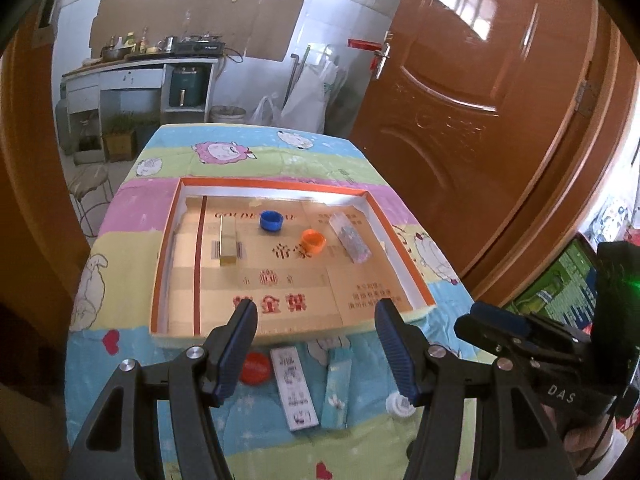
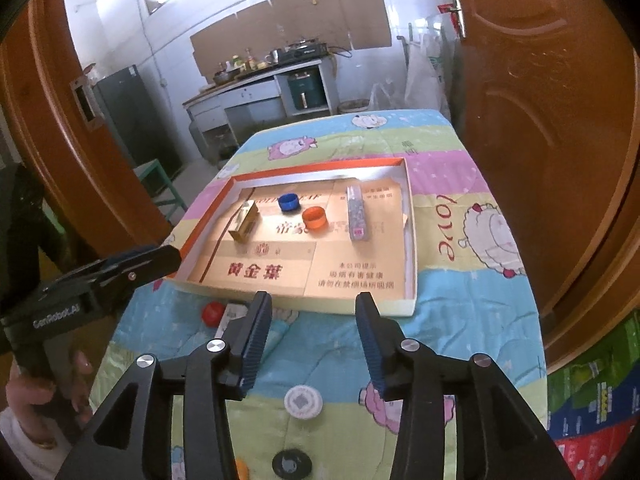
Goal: Organize rigid objects
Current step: 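Withdraw both tools from the tray toward the remaining items, then grasp the orange cap with the left gripper while the right gripper grasps the black cap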
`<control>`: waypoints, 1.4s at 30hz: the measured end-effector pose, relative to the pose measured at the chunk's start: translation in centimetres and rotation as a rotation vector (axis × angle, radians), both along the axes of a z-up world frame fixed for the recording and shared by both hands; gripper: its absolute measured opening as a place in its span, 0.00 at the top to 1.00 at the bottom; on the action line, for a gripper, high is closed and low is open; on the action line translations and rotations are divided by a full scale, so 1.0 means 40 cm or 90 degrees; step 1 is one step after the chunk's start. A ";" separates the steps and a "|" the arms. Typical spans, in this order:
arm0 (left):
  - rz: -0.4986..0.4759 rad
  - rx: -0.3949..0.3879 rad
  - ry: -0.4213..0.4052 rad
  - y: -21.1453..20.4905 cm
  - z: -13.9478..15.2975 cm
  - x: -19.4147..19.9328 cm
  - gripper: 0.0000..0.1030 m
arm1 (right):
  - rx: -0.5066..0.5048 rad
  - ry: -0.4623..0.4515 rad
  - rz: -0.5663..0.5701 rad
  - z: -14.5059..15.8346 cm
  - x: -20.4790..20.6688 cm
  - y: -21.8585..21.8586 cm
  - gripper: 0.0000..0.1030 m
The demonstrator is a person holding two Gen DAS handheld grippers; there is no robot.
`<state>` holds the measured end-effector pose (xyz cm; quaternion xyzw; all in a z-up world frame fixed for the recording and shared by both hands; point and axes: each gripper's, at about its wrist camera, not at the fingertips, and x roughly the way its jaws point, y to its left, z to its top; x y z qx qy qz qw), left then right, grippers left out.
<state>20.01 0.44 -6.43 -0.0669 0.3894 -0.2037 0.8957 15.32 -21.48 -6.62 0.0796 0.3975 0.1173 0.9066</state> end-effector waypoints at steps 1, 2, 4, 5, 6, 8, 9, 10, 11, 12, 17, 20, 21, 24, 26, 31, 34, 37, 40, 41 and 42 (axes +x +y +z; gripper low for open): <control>-0.004 0.000 -0.002 0.001 -0.005 -0.015 0.41 | -0.002 0.001 -0.001 -0.004 -0.008 0.001 0.52; -0.007 0.000 -0.003 0.002 -0.009 -0.026 0.41 | -0.004 0.002 -0.002 -0.008 -0.018 0.001 0.51; -0.016 0.001 -0.008 0.002 -0.019 -0.056 0.41 | -0.008 0.007 -0.005 -0.019 -0.034 0.001 0.51; -0.020 0.002 -0.009 0.002 -0.024 -0.066 0.41 | -0.010 0.013 -0.007 -0.029 -0.046 0.001 0.51; -0.027 0.003 -0.010 0.001 -0.033 -0.083 0.41 | -0.012 0.017 -0.009 -0.038 -0.055 -0.001 0.51; -0.039 0.001 -0.008 -0.003 -0.050 -0.103 0.41 | -0.015 0.026 -0.013 -0.054 -0.071 -0.003 0.51; -0.045 0.001 -0.007 -0.005 -0.057 -0.113 0.41 | -0.017 0.033 -0.017 -0.065 -0.082 -0.005 0.51; -0.054 0.000 -0.006 -0.008 -0.067 -0.129 0.41 | -0.018 0.037 -0.019 -0.071 -0.087 -0.008 0.51; -0.059 -0.001 -0.006 -0.011 -0.073 -0.142 0.41 | -0.017 0.041 -0.024 -0.078 -0.095 -0.010 0.51; -0.066 -0.002 -0.006 -0.015 -0.079 -0.154 0.41 | -0.016 0.044 -0.027 -0.083 -0.102 -0.012 0.51; -0.107 0.004 -0.015 -0.044 -0.107 -0.221 0.41 | -0.015 0.040 -0.034 -0.085 -0.133 -0.014 0.51; -0.126 0.015 -0.027 -0.064 -0.122 -0.262 0.41 | -0.016 0.035 -0.033 -0.082 -0.150 -0.009 0.51; -0.132 0.020 -0.032 -0.072 -0.128 -0.275 0.41 | -0.016 0.035 -0.032 -0.083 -0.155 -0.007 0.51; -0.146 0.033 -0.036 -0.092 -0.145 -0.301 0.41 | -0.017 0.035 -0.029 -0.085 -0.165 -0.003 0.51; -0.154 0.045 -0.037 -0.104 -0.160 -0.316 0.41 | -0.017 0.035 -0.028 -0.087 -0.172 0.000 0.51; -0.165 0.073 -0.041 -0.128 -0.211 -0.344 0.41 | -0.019 0.035 -0.031 -0.090 -0.186 -0.003 0.51; -0.170 0.082 -0.045 -0.139 -0.234 -0.351 0.41 | -0.018 0.036 -0.034 -0.090 -0.191 -0.006 0.51; -0.165 0.111 -0.061 -0.148 -0.249 -0.359 0.42 | -0.017 0.036 -0.031 -0.092 -0.194 -0.007 0.51; -0.158 0.129 -0.070 -0.149 -0.256 -0.362 0.61 | -0.017 0.039 -0.025 -0.098 -0.196 -0.004 0.51; -0.153 0.131 -0.071 -0.146 -0.258 -0.362 0.63 | -0.018 0.041 -0.023 -0.101 -0.196 -0.003 0.51; -0.150 0.130 -0.071 -0.142 -0.258 -0.360 0.68 | -0.018 0.043 -0.021 -0.104 -0.197 -0.001 0.51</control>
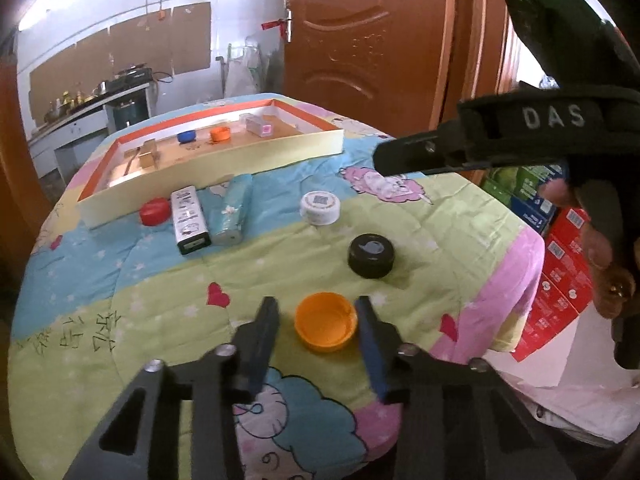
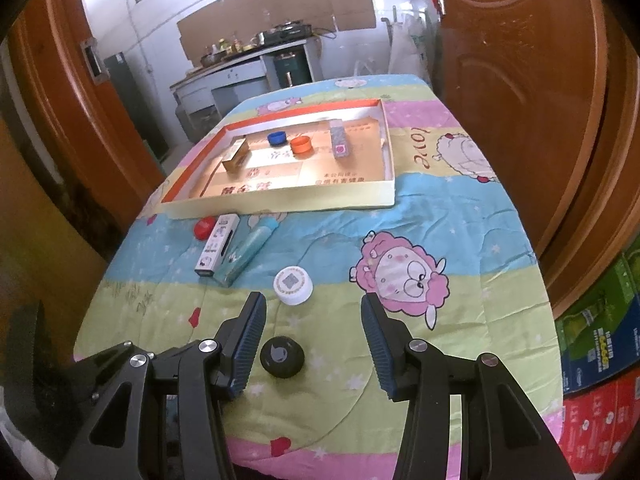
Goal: Organize rigid objects
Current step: 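Grasp the orange cap with the left gripper while the right gripper grasps the black cap, then carry the orange cap and black cap over the tray with both grippers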
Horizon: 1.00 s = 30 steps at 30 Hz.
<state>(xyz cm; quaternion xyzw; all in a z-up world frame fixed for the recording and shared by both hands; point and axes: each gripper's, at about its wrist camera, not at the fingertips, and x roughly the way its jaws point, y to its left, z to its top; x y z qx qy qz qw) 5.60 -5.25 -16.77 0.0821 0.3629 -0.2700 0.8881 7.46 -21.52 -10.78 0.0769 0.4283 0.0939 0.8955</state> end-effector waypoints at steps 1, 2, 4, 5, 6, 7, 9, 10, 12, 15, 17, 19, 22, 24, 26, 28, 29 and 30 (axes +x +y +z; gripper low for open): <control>0.003 -0.005 0.001 0.006 0.001 0.003 0.71 | 0.000 0.002 0.002 -0.003 -0.001 0.002 0.50; 0.004 -0.013 0.005 0.012 0.002 0.006 0.71 | -0.001 0.003 0.005 -0.005 -0.002 0.004 0.51; 0.006 -0.025 0.011 0.022 0.003 0.012 0.71 | -0.006 0.005 0.015 -0.013 -0.006 0.013 0.51; 0.009 -0.025 0.009 0.027 0.003 0.013 0.71 | -0.009 0.005 0.018 -0.017 -0.009 0.017 0.51; 0.011 -0.023 0.007 0.030 0.004 0.013 0.71 | -0.013 0.005 0.025 -0.021 -0.013 0.022 0.51; 0.017 -0.021 0.004 0.036 0.006 0.013 0.71 | -0.017 0.004 0.032 -0.026 -0.018 0.028 0.51; 0.028 -0.026 0.003 0.051 0.012 0.015 0.71 | -0.029 0.004 0.058 -0.039 -0.029 0.047 0.51; 0.036 -0.031 0.003 0.061 0.017 0.017 0.71 | -0.036 0.005 0.069 -0.046 -0.033 0.056 0.51; 0.053 -0.040 0.004 0.078 0.027 0.022 0.71 | -0.050 0.007 0.088 -0.062 -0.040 0.075 0.51; 0.073 -0.049 0.007 0.101 0.036 0.031 0.71 | -0.076 0.018 0.095 -0.091 -0.037 0.093 0.51; 0.080 -0.051 0.008 0.111 0.038 0.032 0.71 | -0.080 0.021 0.095 -0.104 -0.032 0.093 0.50; 0.088 -0.054 0.012 0.119 0.037 0.034 0.71 | -0.078 0.027 0.094 -0.116 -0.028 0.093 0.51; 0.094 -0.056 0.014 0.121 0.038 0.036 0.71 | -0.085 0.024 0.095 -0.120 -0.024 0.095 0.57; 0.096 -0.054 0.015 0.120 0.038 0.039 0.71 | -0.098 0.021 0.096 -0.120 -0.023 0.101 0.66; 0.099 -0.055 0.017 0.122 0.037 0.040 0.71 | -0.102 0.019 0.099 -0.119 -0.023 0.104 0.70; 0.103 -0.058 0.020 0.126 0.036 0.042 0.71 | -0.102 0.017 0.098 -0.117 -0.024 0.104 0.70; 0.105 -0.059 0.022 0.128 0.037 0.043 0.71 | -0.101 0.016 0.097 -0.116 -0.024 0.102 0.70; 0.108 -0.061 0.024 0.131 0.037 0.045 0.71 | -0.096 0.013 0.095 -0.113 -0.024 0.099 0.70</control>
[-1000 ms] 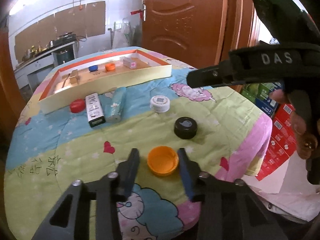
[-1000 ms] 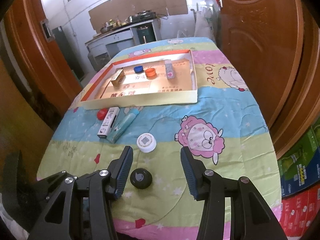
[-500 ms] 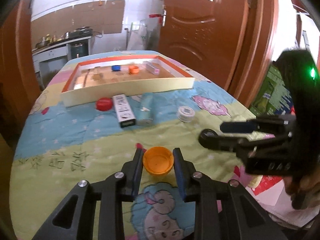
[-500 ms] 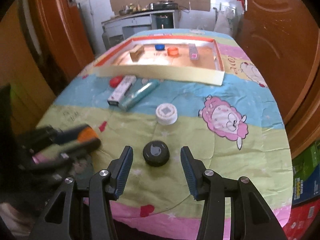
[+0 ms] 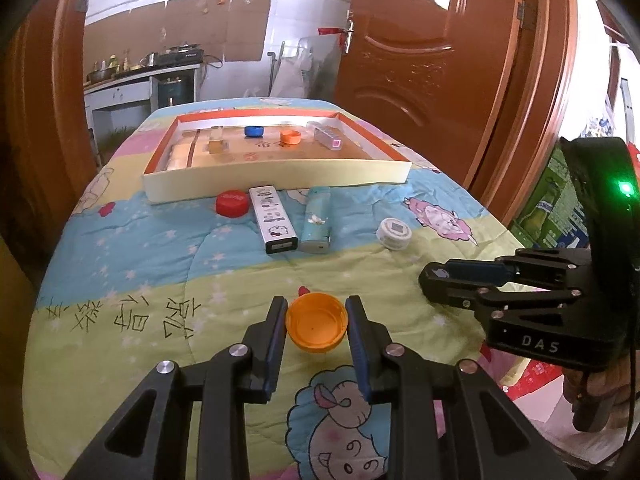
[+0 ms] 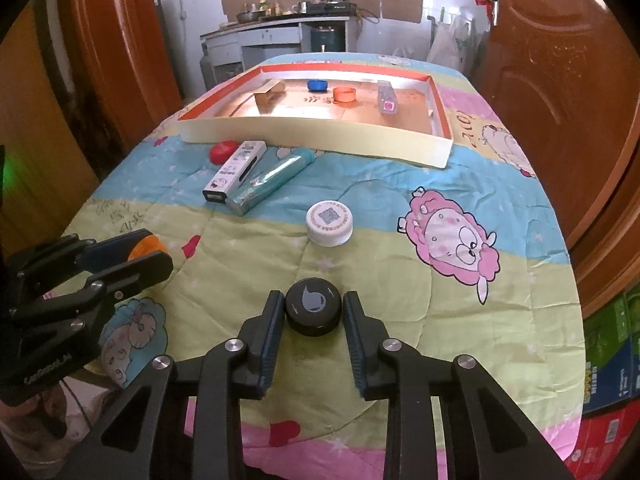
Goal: Organize rigid objects
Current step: 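Carry the orange cap and black cap over the tray with both grippers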
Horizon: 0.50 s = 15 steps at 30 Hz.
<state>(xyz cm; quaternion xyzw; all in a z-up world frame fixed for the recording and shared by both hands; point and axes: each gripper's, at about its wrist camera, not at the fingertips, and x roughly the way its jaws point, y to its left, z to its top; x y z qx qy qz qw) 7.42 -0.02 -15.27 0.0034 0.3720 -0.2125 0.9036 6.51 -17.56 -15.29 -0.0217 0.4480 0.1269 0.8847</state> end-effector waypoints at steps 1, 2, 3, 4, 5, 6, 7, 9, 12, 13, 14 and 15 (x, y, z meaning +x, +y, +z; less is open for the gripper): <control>0.002 -0.002 0.001 0.002 0.001 0.000 0.71 | 0.004 -0.003 -0.001 0.005 -0.001 -0.002 0.70; 0.004 -0.003 0.002 0.005 0.002 0.002 0.71 | 0.006 -0.007 -0.002 0.009 -0.002 -0.004 0.70; 0.005 -0.004 0.002 0.006 0.004 0.004 0.71 | 0.009 -0.013 -0.002 0.017 -0.002 -0.006 0.70; 0.008 -0.006 0.003 0.008 0.007 0.007 0.71 | 0.010 -0.015 -0.002 0.021 -0.005 -0.007 0.70; 0.009 -0.008 0.002 0.009 0.009 0.008 0.71 | 0.012 -0.017 -0.002 0.026 -0.004 -0.007 0.70; 0.010 -0.010 0.000 0.011 0.012 0.008 0.71 | 0.012 -0.019 -0.001 0.030 -0.003 -0.007 0.70; 0.010 -0.010 0.000 0.012 0.015 0.008 0.71 | 0.012 -0.020 -0.001 0.033 -0.002 -0.007 0.70; 0.011 -0.011 -0.002 0.012 0.020 0.010 0.71 | 0.015 -0.021 -0.003 0.036 0.000 -0.007 0.70; 0.012 -0.012 -0.002 0.013 0.028 0.018 0.71 | 0.019 -0.031 -0.006 0.048 0.001 -0.008 0.71; 0.013 -0.013 -0.002 0.014 0.030 0.022 0.71 | 0.020 -0.038 -0.006 0.057 0.002 -0.009 0.71; 0.013 -0.014 -0.001 0.014 0.032 0.025 0.71 | 0.022 -0.043 -0.005 0.066 0.003 -0.010 0.71; 0.014 -0.015 -0.001 0.016 0.034 0.028 0.71 | 0.024 -0.048 -0.004 0.076 0.004 -0.010 0.71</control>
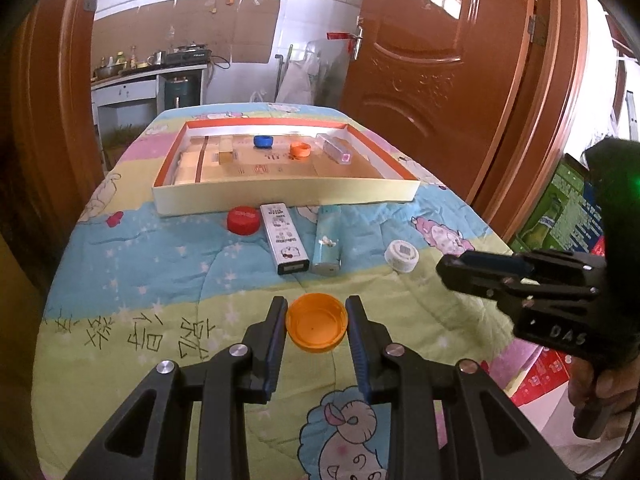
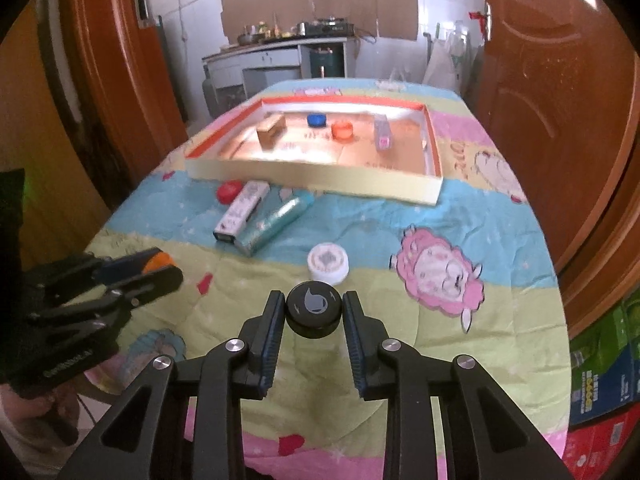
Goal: Organize rigid objects
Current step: 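Carry the orange cap and black cap over the tray with both grippers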
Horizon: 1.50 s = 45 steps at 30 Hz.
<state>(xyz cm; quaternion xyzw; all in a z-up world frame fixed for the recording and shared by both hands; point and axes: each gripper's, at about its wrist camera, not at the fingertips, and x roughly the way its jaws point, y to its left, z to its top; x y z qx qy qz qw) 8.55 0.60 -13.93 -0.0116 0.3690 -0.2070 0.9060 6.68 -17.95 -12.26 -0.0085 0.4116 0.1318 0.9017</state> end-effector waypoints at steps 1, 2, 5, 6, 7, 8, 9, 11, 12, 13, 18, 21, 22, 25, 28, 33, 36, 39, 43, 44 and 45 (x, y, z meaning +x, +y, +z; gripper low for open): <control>0.001 -0.002 0.000 0.000 0.002 0.003 0.71 | 0.000 -0.005 0.000 0.008 0.001 0.001 0.71; 0.003 -0.003 0.000 0.002 0.004 0.005 0.71 | 0.001 -0.009 0.001 0.014 0.002 0.001 0.71; 0.006 -0.006 0.001 0.003 0.011 0.016 0.71 | 0.006 -0.019 0.004 0.032 0.008 0.003 0.71; 0.007 -0.006 0.001 0.004 0.012 0.020 0.71 | 0.007 -0.021 0.004 0.036 0.010 0.004 0.71; 0.008 -0.005 0.001 0.005 0.015 0.026 0.71 | 0.007 -0.022 0.005 0.039 0.012 0.004 0.71; 0.009 -0.005 0.001 0.005 0.018 0.031 0.71 | 0.009 -0.022 0.006 0.042 0.016 0.005 0.71; 0.010 -0.005 0.001 0.005 0.021 0.036 0.71 | 0.010 -0.022 0.007 0.043 0.019 0.005 0.71; 0.012 -0.005 0.000 0.006 0.025 0.043 0.71 | 0.013 -0.022 0.008 0.045 0.025 0.007 0.71; 0.012 -0.005 0.000 0.007 0.027 0.047 0.71 | 0.015 -0.021 0.009 0.045 0.029 0.006 0.71; 0.013 -0.005 -0.001 0.007 0.030 0.052 0.71 | 0.016 -0.020 0.010 0.045 0.033 0.006 0.71; 0.017 -0.006 0.002 0.005 0.038 0.074 0.71 | 0.021 -0.016 0.011 0.049 0.056 0.002 0.71; 0.018 -0.008 0.002 0.003 0.046 0.089 0.71 | 0.023 -0.016 0.013 0.057 0.073 -0.002 0.71; 0.019 -0.009 0.002 0.001 0.050 0.096 0.71 | 0.024 -0.016 0.013 0.060 0.079 -0.004 0.71; 0.020 -0.010 0.001 -0.001 0.058 0.112 0.71 | 0.029 -0.017 0.013 0.069 0.097 -0.008 0.71; 0.021 -0.010 0.001 -0.002 0.066 0.127 0.71 | 0.031 -0.015 0.015 0.072 0.115 -0.011 0.71; 0.024 -0.012 0.005 -0.005 0.076 0.155 0.71 | 0.037 -0.010 0.017 0.070 0.138 -0.015 0.71; 0.023 -0.010 0.005 -0.009 0.080 0.168 0.71 | 0.040 -0.007 0.018 0.068 0.152 -0.017 0.71; 0.022 -0.009 0.006 -0.012 0.082 0.185 0.71 | 0.044 -0.005 0.018 0.067 0.166 -0.020 0.71; 0.024 -0.011 0.008 -0.013 0.084 0.210 0.71 | 0.047 -0.004 0.020 0.066 0.185 -0.022 0.71; 0.025 -0.011 0.009 -0.011 0.083 0.214 0.71 | 0.047 -0.004 0.020 0.065 0.190 -0.023 0.71; 0.025 -0.012 0.010 -0.011 0.083 0.219 0.71 | 0.048 -0.004 0.020 0.065 0.197 -0.023 0.71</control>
